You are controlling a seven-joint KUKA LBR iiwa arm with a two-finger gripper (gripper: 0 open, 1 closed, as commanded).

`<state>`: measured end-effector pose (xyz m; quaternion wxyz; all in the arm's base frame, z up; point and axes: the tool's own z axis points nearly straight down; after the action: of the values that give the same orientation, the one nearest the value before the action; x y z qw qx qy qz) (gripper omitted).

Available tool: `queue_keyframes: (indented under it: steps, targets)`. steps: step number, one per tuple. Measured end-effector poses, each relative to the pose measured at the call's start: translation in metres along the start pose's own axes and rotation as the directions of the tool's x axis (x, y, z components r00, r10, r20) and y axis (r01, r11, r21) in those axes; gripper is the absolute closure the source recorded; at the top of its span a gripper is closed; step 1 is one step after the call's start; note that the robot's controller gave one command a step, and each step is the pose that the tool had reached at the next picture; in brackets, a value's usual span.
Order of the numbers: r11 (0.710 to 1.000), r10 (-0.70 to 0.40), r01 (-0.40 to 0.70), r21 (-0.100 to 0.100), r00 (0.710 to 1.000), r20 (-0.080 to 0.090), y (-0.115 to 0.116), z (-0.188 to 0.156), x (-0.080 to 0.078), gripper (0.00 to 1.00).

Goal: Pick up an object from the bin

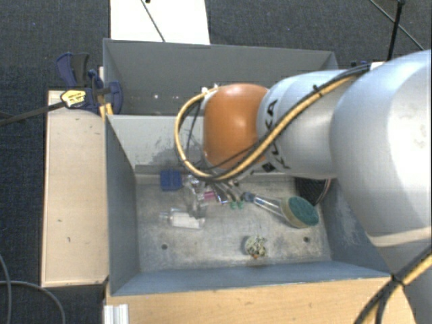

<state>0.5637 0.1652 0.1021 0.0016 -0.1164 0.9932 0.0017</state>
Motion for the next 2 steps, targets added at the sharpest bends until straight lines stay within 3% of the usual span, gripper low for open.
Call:
queue_keyframes:
  steps: [1, 2]
  targets:
    - [1.0, 0.002, -0.002, 0.002, 1.0, 0.0, -0.002, 0.0, 0.0, 0.0]
    - [0.995, -0.096, 0.096, 0.002, 0.995, 0.005, -0.044, 0.03, -0.009, 0.0]
